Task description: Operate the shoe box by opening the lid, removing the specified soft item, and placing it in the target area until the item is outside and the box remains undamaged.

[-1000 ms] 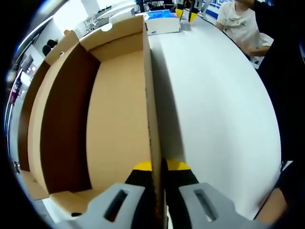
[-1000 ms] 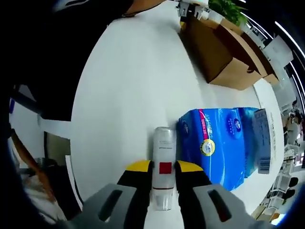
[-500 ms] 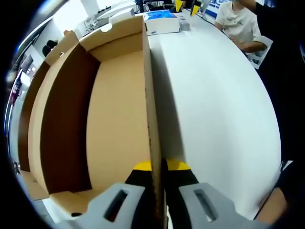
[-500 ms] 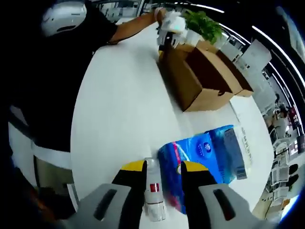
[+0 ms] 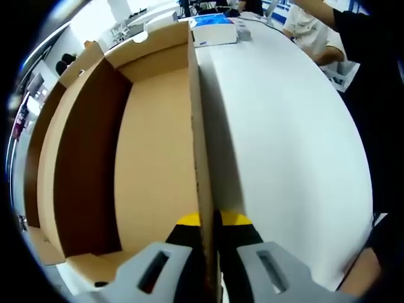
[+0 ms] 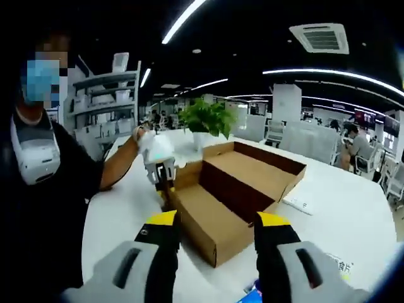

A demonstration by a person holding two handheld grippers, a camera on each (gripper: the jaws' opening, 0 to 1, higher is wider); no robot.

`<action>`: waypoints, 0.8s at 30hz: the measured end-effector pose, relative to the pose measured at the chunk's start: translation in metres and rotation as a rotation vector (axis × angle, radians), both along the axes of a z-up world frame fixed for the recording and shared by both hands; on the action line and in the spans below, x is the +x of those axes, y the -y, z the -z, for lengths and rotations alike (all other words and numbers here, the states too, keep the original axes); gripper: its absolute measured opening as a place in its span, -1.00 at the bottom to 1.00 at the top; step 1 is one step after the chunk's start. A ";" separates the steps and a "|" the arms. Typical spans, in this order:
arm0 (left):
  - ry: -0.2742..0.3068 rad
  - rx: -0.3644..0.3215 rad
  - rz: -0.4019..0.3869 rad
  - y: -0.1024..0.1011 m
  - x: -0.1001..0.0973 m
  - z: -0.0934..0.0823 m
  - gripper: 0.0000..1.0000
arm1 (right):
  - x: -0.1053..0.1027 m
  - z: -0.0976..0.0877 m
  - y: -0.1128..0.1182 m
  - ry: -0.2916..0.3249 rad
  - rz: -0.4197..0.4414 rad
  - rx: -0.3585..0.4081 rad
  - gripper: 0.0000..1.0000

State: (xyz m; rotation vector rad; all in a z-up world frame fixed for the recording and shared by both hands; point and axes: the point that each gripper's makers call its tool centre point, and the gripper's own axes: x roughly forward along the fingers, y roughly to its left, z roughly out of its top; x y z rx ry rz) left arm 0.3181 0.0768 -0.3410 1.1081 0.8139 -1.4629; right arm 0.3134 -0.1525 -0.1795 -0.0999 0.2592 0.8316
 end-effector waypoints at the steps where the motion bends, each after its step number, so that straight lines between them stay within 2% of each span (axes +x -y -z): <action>1: -0.001 0.001 -0.001 0.000 0.000 0.000 -0.95 | 0.009 -0.005 -0.001 -0.005 0.014 0.040 -0.11; 3: -0.002 0.001 -0.002 0.000 0.000 0.000 -0.95 | 0.028 -0.009 0.004 -0.015 0.067 0.058 -0.10; 4: -0.001 0.001 -0.001 0.000 0.000 0.000 -0.95 | 0.038 -0.011 0.005 -0.044 0.081 0.070 -0.06; 6: 0.000 0.001 -0.001 0.000 0.000 0.000 -0.95 | 0.053 -0.015 0.006 -0.088 0.097 0.111 0.11; 8: -0.002 0.002 -0.003 0.000 0.000 0.000 -0.95 | 0.067 -0.019 0.008 -0.106 0.106 0.140 0.13; 9: -0.003 0.002 -0.004 0.000 0.000 0.000 -0.95 | 0.075 -0.017 0.009 -0.111 0.111 0.138 0.14; 10: -0.004 0.003 -0.004 0.000 0.000 0.000 -0.95 | 0.084 -0.010 0.015 -0.117 0.125 0.095 0.14; 11: -0.005 0.003 -0.007 0.000 0.000 0.000 -0.95 | 0.095 -0.003 0.019 -0.073 0.131 0.034 0.14; 12: -0.004 0.004 -0.009 0.000 0.000 0.000 -0.95 | 0.099 0.003 0.017 -0.057 0.133 0.030 0.16; 14: -0.004 0.003 -0.009 0.000 0.000 0.000 -0.95 | 0.104 0.010 0.011 -0.162 0.134 0.135 0.22; 15: -0.003 0.003 -0.008 0.000 -0.001 0.000 -0.95 | 0.107 0.010 0.009 -0.185 0.126 0.167 0.24; 16: -0.002 0.003 -0.008 0.000 -0.001 0.000 -0.95 | 0.103 0.012 0.002 -0.184 0.112 0.163 0.27; 18: -0.005 0.005 -0.014 -0.001 -0.001 0.001 -0.95 | 0.109 0.016 0.001 -0.208 0.108 0.175 0.30; 19: -0.005 0.005 -0.015 -0.001 -0.001 0.001 -0.95 | 0.110 0.017 -0.002 -0.251 0.093 0.209 0.31; 22: -0.008 0.007 -0.017 -0.001 -0.002 0.001 -0.95 | 0.107 0.017 -0.010 -0.278 0.080 0.278 0.32; 24: -0.005 0.005 -0.014 -0.002 -0.005 0.001 -0.95 | 0.103 0.026 -0.021 -0.307 0.039 0.292 0.33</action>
